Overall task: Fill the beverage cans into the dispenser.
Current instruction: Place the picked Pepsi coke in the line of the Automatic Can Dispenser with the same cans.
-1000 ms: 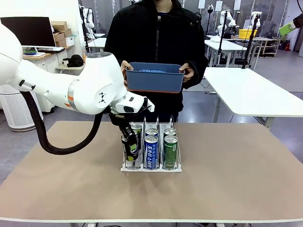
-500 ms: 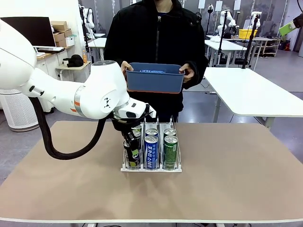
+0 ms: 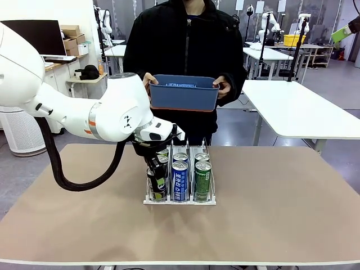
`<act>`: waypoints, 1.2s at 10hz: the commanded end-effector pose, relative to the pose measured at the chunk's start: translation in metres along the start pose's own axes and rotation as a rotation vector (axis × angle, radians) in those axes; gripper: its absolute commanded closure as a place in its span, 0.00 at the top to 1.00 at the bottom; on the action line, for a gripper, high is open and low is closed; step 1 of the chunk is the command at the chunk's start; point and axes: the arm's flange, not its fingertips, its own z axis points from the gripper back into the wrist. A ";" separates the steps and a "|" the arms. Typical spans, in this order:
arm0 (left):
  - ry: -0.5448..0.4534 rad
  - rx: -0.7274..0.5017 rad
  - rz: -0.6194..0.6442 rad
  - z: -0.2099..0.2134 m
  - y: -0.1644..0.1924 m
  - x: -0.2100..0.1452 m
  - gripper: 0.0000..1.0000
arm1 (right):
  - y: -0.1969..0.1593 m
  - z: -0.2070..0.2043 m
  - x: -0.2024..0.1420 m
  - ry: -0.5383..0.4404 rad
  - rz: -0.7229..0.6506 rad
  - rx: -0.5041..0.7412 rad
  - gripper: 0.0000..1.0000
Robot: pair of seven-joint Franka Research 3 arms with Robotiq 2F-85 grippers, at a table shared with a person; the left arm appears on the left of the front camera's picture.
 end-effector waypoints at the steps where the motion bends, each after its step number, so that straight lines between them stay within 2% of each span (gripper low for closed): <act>1: 0.002 -0.005 -0.007 0.003 0.000 -0.001 0.77 | 0.001 -0.001 0.001 -0.001 -0.005 0.010 1.00; 2: 0.000 0.000 -0.003 0.007 -0.001 -0.001 0.77 | 0.001 -0.001 0.001 -0.001 -0.005 0.010 1.00; 3: -0.006 0.004 0.000 0.012 -0.003 -0.002 0.96 | 0.001 -0.001 0.001 -0.001 -0.005 0.010 1.00; 4: -0.011 0.010 0.005 0.017 -0.004 -0.002 0.81 | 0.001 -0.001 0.001 -0.001 -0.005 0.010 1.00; 5: -0.003 0.008 0.029 0.024 -0.007 -0.001 1.00 | 0.001 -0.001 0.001 -0.001 -0.005 0.010 1.00; 9: -0.011 -0.001 0.081 0.050 -0.018 0.004 1.00 | 0.001 -0.001 0.001 -0.001 -0.005 0.010 1.00; 12: -0.028 0.036 0.099 0.064 -0.026 0.003 1.00 | 0.001 -0.001 0.001 -0.001 -0.005 0.010 1.00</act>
